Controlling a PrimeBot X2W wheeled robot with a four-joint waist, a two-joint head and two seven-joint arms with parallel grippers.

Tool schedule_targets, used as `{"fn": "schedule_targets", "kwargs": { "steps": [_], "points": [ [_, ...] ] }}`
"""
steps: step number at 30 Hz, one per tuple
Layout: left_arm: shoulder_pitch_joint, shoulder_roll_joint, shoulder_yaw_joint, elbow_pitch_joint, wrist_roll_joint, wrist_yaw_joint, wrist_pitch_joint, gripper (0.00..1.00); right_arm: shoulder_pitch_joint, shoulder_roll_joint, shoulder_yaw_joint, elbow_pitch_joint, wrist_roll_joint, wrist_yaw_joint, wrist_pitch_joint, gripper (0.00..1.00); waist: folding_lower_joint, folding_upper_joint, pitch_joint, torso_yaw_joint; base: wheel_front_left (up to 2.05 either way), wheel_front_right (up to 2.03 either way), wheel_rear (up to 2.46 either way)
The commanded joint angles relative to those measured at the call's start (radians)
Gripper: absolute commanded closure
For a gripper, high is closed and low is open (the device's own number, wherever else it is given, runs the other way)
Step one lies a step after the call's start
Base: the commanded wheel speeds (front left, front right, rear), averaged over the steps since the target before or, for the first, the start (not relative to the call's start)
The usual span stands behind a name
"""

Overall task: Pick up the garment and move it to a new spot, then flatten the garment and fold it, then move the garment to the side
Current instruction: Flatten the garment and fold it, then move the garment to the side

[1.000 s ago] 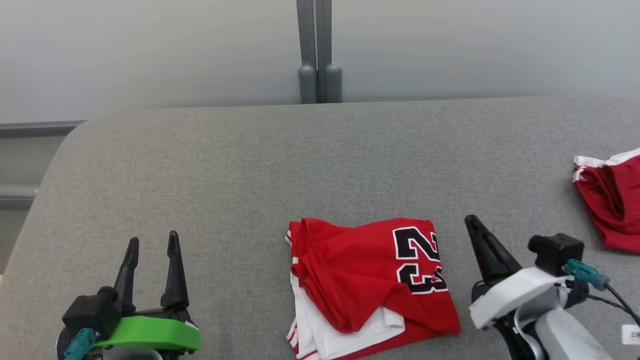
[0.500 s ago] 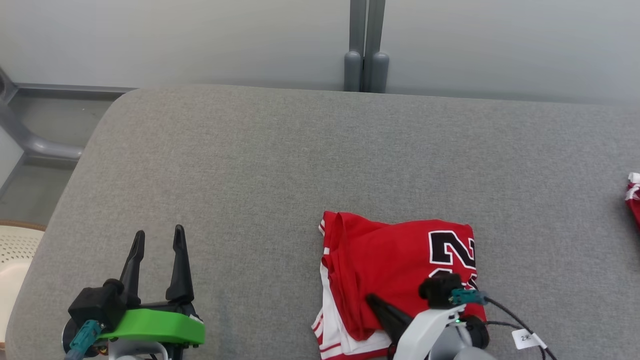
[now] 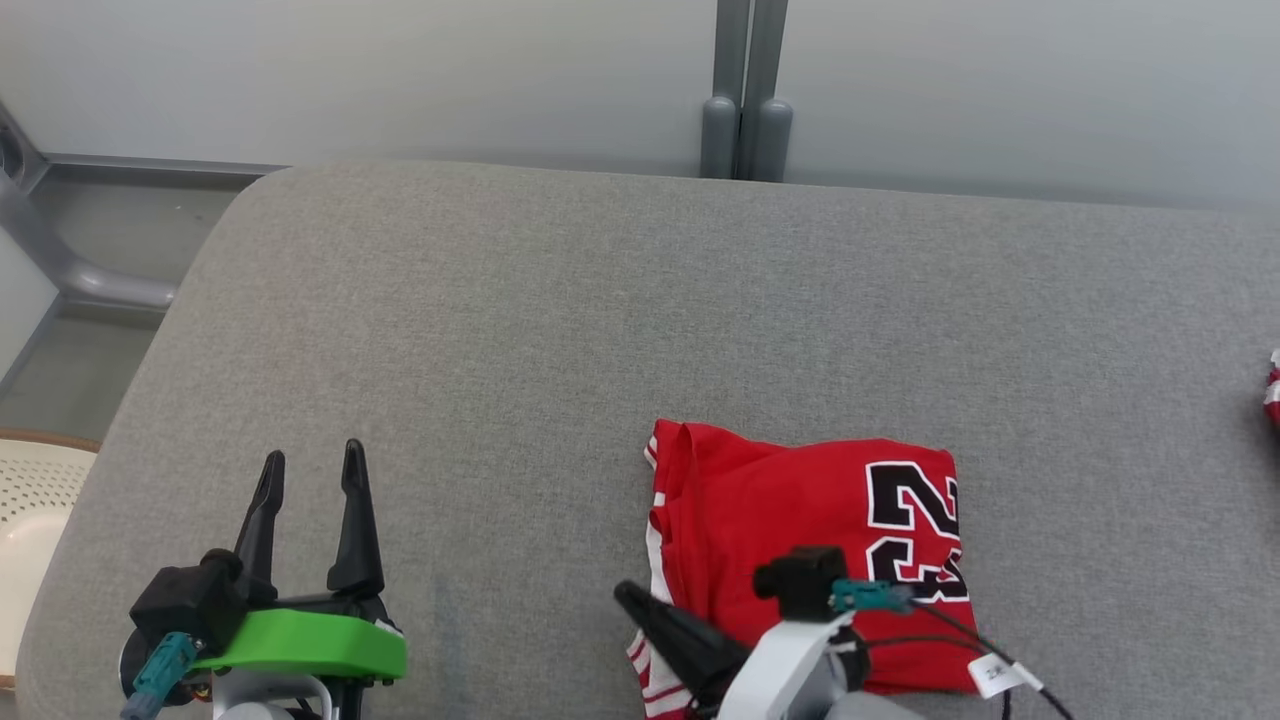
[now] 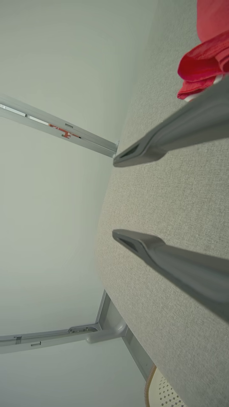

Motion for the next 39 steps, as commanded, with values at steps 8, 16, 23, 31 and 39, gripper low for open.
{"fn": "schedule_targets", "kwargs": {
  "steps": [8,16,23,31,39],
  "points": [
    [0.016,0.000,0.021,-0.029,0.007,0.009,-0.003,0.00,-0.064,-0.193,-0.165,-0.123,-0.027,0.001,-0.080,1.00,0.0000,-0.0001,-0.012,-0.055,0.00,0.00,0.00],
    [0.033,0.000,0.039,-0.051,0.014,0.010,-0.003,0.00,0.025,-0.279,-0.474,-0.230,-0.181,0.001,-0.082,0.00,0.0000,-0.0001,-0.032,-0.112,0.00,0.00,0.00],
    [0.052,0.000,0.058,-0.102,0.025,0.017,-0.003,0.00,0.146,-0.232,-0.689,-0.332,-0.357,0.001,-0.082,0.00,0.0000,-0.0001,-0.042,-0.154,0.00,0.00,0.00],
    [0.079,0.000,0.056,-0.136,0.030,0.011,-0.003,0.00,0.278,-0.172,-0.797,-0.341,-0.471,0.001,-0.082,0.00,0.0000,-0.0001,-0.040,-0.176,0.00,0.00,0.00],
    [0.081,0.000,0.047,-0.140,0.038,0.004,-0.003,0.00,0.303,-0.159,-0.787,-0.305,-0.469,0.001,-0.082,0.00,0.0000,-0.0001,-0.034,-0.173,0.00,0.00,0.00]
  ]
}}
